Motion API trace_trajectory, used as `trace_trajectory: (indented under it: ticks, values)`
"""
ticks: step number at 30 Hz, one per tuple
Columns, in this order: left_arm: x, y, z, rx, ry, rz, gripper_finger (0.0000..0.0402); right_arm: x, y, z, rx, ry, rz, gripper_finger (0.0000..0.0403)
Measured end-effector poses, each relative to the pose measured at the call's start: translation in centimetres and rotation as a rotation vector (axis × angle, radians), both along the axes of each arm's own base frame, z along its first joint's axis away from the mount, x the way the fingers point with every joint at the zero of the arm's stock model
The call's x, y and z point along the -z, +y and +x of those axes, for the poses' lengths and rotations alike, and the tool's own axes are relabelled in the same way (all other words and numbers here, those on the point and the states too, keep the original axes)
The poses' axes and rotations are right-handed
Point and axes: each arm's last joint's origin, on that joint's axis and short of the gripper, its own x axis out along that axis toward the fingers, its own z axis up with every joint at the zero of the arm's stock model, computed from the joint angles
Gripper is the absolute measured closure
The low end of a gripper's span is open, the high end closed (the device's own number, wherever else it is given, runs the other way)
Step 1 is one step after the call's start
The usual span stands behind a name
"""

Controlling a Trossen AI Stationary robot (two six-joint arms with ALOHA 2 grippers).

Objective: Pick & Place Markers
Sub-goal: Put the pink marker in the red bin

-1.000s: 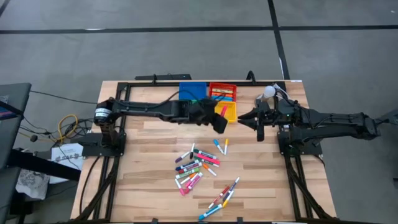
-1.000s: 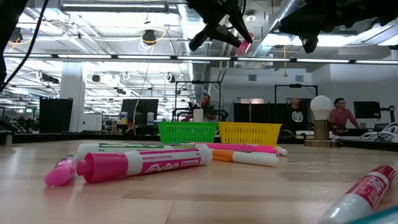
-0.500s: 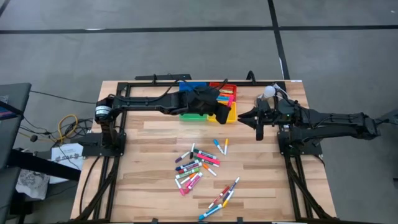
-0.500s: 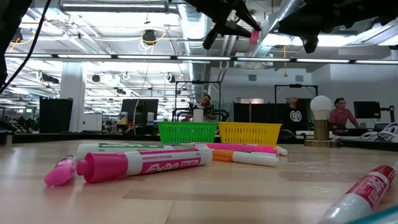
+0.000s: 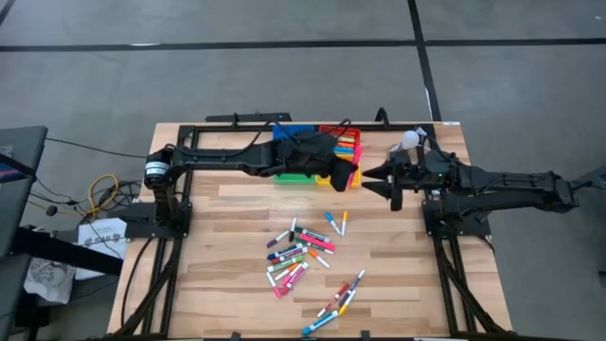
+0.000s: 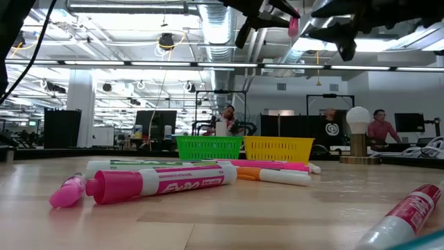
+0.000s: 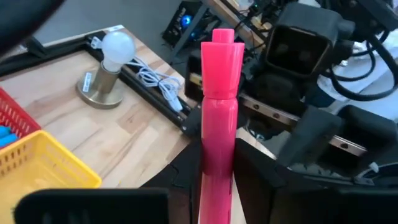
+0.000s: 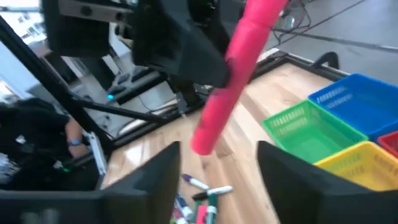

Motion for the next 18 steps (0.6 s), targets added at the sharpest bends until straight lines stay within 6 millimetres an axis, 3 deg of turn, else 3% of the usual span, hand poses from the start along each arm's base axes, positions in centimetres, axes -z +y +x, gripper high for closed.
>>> trace_trajectory:
  ticks: [3,7,18]
  values:
    - [-0.1,0.1,0.0,-0.006,-0.007,-0.001,0.0325,-0.1,0.0,0.3,-0.015,-0.023,0.045,0.0129]
    - [-0.1,-0.1,0.0,-0.003,-0.014,-0.006,0.0325,0.0,-0.1,1.3,-0.019,-0.036,0.074,0.0086]
    - [-0.2,-0.6,0.1,0.007,-0.020,-0.009,0.0325,1.0,-0.4,3.8,-0.019,-0.036,0.074,0.0074]
